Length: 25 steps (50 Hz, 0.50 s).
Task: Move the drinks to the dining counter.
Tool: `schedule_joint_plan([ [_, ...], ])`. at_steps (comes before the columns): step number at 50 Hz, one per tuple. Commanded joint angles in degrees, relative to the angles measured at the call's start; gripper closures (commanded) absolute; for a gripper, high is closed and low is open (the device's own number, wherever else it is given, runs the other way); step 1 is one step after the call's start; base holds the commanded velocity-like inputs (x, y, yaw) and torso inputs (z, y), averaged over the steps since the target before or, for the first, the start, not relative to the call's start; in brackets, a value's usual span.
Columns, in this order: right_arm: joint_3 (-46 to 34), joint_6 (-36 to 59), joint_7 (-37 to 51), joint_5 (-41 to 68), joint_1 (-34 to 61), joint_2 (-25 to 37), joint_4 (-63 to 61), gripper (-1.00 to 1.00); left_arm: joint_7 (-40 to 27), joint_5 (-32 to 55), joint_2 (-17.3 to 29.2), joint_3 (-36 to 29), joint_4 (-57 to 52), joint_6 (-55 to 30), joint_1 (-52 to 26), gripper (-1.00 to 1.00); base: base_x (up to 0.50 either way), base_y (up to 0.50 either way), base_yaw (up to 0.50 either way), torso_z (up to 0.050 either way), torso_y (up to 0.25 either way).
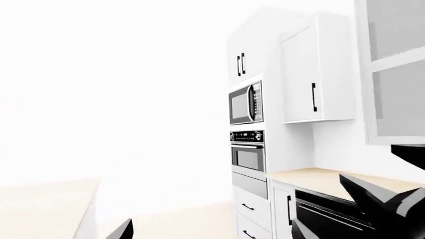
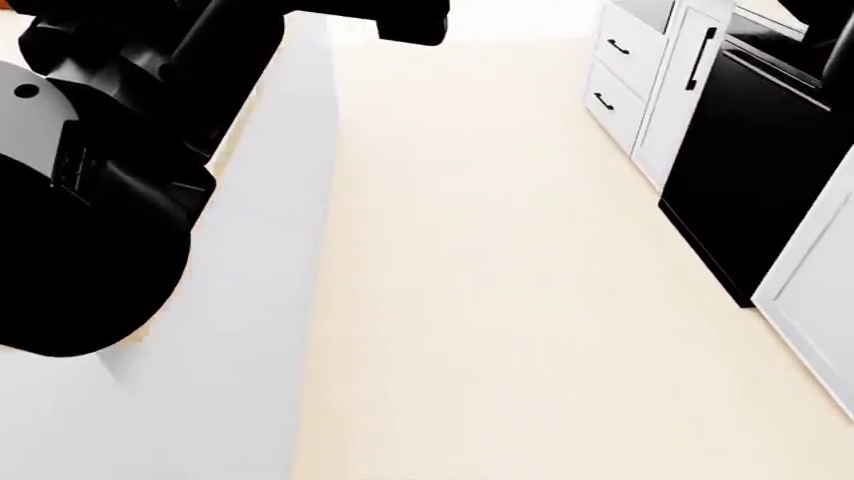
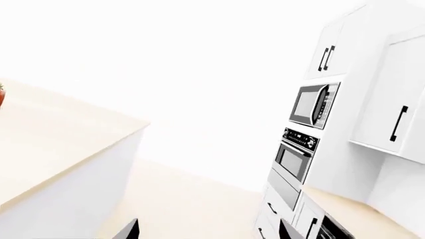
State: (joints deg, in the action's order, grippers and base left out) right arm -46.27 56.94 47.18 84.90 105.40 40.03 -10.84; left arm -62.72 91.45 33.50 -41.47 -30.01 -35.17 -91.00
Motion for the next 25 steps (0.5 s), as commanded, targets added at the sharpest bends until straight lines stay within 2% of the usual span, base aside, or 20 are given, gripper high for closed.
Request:
schedule_joint_plan([
  [1, 0.10, 0.09, -0.01, 0.27, 0.10, 0.02, -0.10, -1.00, -0.17, 0.22, -0.04, 0.01, -0.15, 0.04, -0.05, -1.00, -0.01, -0.11, -0.50, 0.000, 0.000],
  [25, 0.03, -0.10, -0.46, 0.01, -0.15, 0.02, 0.08, -1.00, 0.23, 0.04, 0.03, 0.04, 0.07, 0.20, 0.02, -1.00, -0.02, -0.10, -0.50, 0.000, 0.000],
])
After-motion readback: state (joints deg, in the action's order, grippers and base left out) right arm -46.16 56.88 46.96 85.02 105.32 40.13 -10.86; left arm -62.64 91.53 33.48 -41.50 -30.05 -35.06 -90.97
